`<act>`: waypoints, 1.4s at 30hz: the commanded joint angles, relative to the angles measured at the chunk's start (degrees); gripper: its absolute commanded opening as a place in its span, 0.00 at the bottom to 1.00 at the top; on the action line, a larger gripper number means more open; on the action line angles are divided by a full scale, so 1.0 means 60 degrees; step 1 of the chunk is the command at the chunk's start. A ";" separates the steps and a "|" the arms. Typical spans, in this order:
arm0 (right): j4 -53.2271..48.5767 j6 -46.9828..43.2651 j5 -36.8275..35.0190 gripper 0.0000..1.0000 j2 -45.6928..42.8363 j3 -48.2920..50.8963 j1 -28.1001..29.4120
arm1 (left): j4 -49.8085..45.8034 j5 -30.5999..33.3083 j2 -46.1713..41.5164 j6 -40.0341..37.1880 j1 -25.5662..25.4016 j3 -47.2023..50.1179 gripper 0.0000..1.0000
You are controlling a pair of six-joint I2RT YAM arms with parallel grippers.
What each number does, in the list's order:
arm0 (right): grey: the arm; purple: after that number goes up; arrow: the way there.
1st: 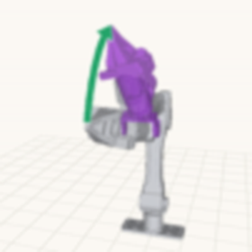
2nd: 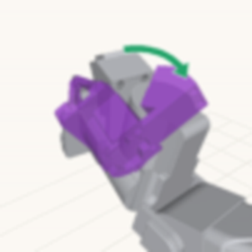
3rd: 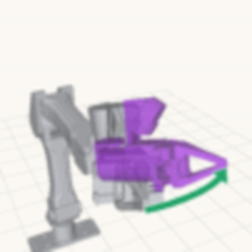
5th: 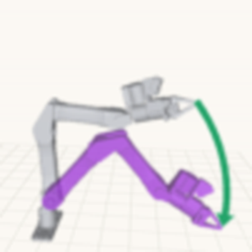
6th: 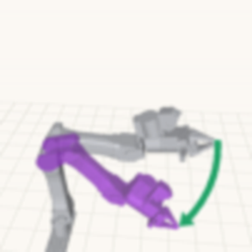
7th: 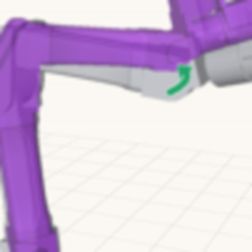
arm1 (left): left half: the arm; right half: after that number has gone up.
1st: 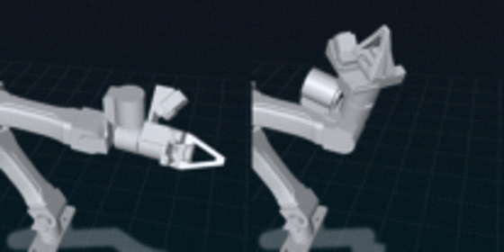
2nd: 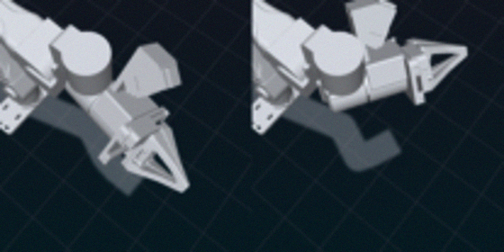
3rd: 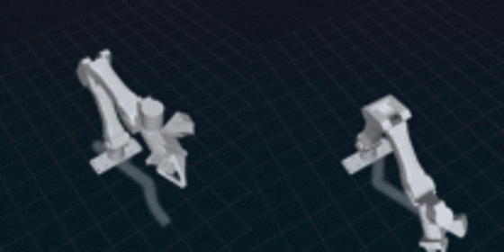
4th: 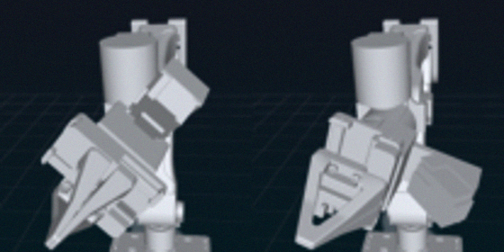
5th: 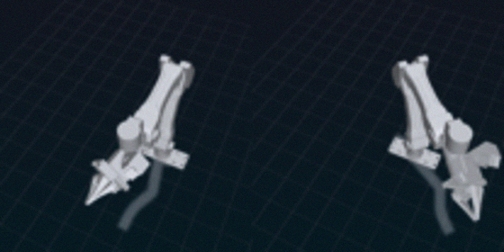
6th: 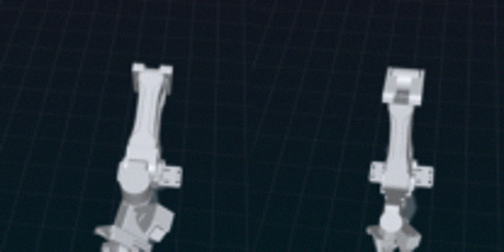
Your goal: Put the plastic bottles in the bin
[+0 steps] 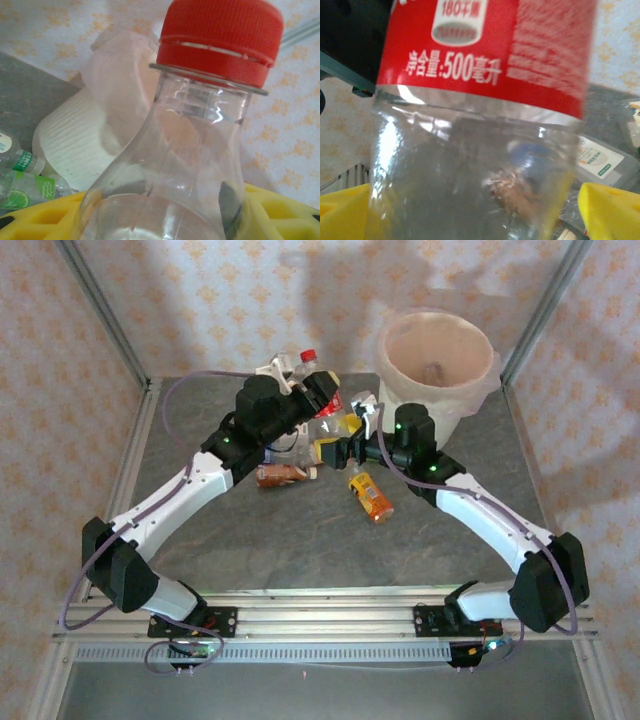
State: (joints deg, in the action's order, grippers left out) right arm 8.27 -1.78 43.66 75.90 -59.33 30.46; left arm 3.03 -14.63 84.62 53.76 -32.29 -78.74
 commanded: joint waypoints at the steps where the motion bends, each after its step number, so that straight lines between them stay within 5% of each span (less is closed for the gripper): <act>1: -0.0373 -0.0186 0.0437 0.89 0.0199 -0.0289 0.0052 | -0.0150 -0.0629 0.0349 -0.0607 -0.0100 -0.0349 0.57; 6: -0.0340 0.0024 -0.0179 0.59 0.0171 -0.0322 0.0053 | -0.0204 -0.0713 0.0530 -0.0577 -0.0137 -0.0411 0.58; 10: -0.0394 -0.0027 -0.0598 0.47 0.0045 -0.0249 0.0052 | -0.0288 -0.0712 0.0467 -0.0700 -0.0135 -0.0441 0.65; 15: -0.0685 -0.0190 -0.1726 0.37 -0.0128 -0.0250 0.0051 | -0.0862 -0.0470 0.0181 -0.1082 -0.0096 -0.0609 0.98; 18: -0.1230 -0.0396 -0.2425 0.32 -0.0212 -0.0502 -0.0045 | -0.0905 -0.0321 -0.0213 -0.1349 -0.0082 -0.0504 1.00; 21: -0.1805 -0.0558 -0.3143 0.32 -0.0223 -0.0942 -0.0286 | -0.1237 0.0081 -0.0706 -0.1744 -0.0096 -0.0429 1.00; 30: -0.2737 -0.1108 -0.3875 0.32 -0.0198 -0.2649 -0.1461 | -0.3510 0.4524 -0.2322 -0.1387 -0.0112 0.0909 1.00; 42: -0.2427 -0.1390 -0.4259 0.34 0.0879 -0.4712 -0.3561 | -0.4541 0.5485 -0.2765 -0.0892 0.0105 0.1578 1.00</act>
State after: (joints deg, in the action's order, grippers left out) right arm -7.62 -10.57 19.73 78.50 -84.05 11.46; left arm -22.37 14.57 69.73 46.87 -32.51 -69.84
